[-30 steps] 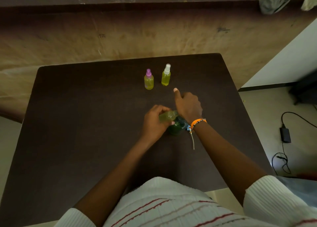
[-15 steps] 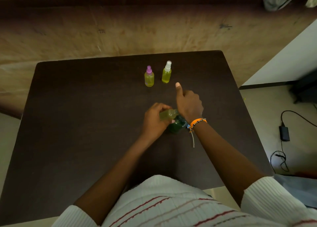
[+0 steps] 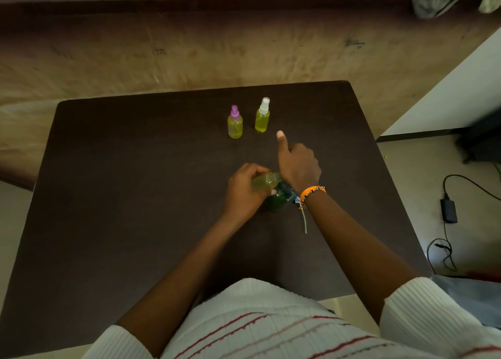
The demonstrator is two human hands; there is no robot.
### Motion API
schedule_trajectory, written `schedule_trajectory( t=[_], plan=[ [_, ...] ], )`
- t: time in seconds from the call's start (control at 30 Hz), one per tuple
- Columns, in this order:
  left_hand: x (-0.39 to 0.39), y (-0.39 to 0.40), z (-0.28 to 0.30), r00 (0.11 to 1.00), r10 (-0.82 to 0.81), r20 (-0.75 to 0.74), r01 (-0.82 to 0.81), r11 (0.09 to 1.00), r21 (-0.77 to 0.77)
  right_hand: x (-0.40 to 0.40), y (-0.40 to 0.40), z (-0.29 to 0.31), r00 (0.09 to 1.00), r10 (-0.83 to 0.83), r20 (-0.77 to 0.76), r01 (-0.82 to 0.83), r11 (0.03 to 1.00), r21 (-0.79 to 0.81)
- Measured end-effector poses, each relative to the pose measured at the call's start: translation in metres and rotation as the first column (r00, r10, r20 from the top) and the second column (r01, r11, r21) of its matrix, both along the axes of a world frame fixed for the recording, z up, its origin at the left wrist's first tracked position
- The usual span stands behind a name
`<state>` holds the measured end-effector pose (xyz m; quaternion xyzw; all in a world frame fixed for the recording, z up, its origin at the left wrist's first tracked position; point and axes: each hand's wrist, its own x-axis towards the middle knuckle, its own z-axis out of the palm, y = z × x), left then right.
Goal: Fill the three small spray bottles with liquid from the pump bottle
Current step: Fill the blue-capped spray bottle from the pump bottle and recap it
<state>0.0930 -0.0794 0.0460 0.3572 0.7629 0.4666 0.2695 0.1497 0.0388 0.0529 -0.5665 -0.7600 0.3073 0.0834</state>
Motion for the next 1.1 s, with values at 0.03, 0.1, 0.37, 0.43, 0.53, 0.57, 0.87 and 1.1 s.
schedule_trajectory(
  t=[0.03,0.1,0.37,0.43,0.53,0.57,0.87,1.1],
  plan=[
    [0.000,0.000,-0.001,1.000,0.002,0.001,-0.002,1.000,0.000,-0.001,0.000,0.000,1.000,0.000,0.001,0.000,1.000,0.000],
    [-0.001,0.000,-0.002,1.000,0.005,0.007,-0.005,1.000,-0.003,-0.001,0.001,-0.001,1.000,0.018,0.004,-0.018,1.000,-0.008],
    [-0.002,0.001,0.000,0.999,0.010,0.031,-0.011,0.999,0.032,-0.002,0.009,-0.003,0.997,0.052,0.061,-0.042,0.988,-0.151],
    [-0.002,0.001,-0.002,1.000,0.002,0.028,-0.003,0.999,0.033,0.000,0.007,-0.005,0.999,0.005,0.031,-0.001,0.991,-0.136],
    [-0.001,0.001,-0.005,0.999,0.004,0.036,-0.004,1.000,0.014,0.001,0.004,-0.004,1.000,-0.023,0.022,0.025,0.995,-0.094],
    [-0.001,0.002,-0.006,0.999,0.007,0.038,-0.008,1.000,0.009,0.000,0.003,-0.004,1.000,-0.021,0.018,0.023,0.996,-0.090],
    [-0.001,0.000,-0.003,0.999,0.016,0.047,-0.019,0.998,0.054,-0.001,0.011,-0.007,0.997,0.051,0.066,-0.038,0.980,-0.194],
    [0.000,-0.001,-0.008,0.999,0.009,0.041,-0.011,0.998,0.064,0.001,0.008,-0.010,0.999,-0.040,0.011,0.041,0.987,-0.158]
  ],
)
